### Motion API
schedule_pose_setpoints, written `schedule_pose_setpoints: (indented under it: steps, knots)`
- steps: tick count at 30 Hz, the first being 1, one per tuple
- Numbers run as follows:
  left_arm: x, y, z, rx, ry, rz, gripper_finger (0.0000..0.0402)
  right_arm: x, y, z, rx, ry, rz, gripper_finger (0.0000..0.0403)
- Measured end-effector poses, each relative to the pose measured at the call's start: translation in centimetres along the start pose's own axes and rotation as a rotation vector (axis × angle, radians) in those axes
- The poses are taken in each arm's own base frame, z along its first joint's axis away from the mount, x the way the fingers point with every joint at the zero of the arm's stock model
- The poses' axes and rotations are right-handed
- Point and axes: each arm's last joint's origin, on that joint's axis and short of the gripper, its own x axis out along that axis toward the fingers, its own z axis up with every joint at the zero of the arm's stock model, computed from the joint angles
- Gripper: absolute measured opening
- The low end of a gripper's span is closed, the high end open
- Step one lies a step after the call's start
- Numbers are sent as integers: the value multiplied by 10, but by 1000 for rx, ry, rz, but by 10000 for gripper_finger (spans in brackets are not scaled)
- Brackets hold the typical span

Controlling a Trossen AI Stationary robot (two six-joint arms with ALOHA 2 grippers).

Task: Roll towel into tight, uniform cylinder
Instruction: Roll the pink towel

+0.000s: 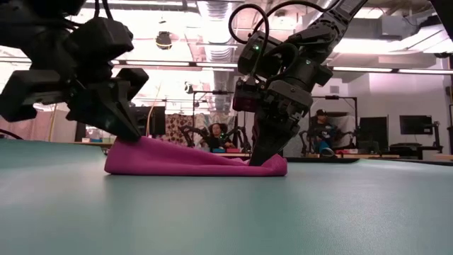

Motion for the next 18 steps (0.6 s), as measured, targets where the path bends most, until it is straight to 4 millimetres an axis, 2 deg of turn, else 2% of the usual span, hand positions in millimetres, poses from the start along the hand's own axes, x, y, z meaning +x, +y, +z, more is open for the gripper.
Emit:
schedule_pose_setpoints:
  steps: [4,9,18]
  knots:
    - [1,3,-3,-10,29,6,0,0,0,1,-14,-5,0,11]
    - [7,6,-8,-14,66,16,0,-1,0,1,-36,-10,-2,36]
    - [33,-3,-27,-7,182,23,0,-6,2,3,-38,-17,-7,53]
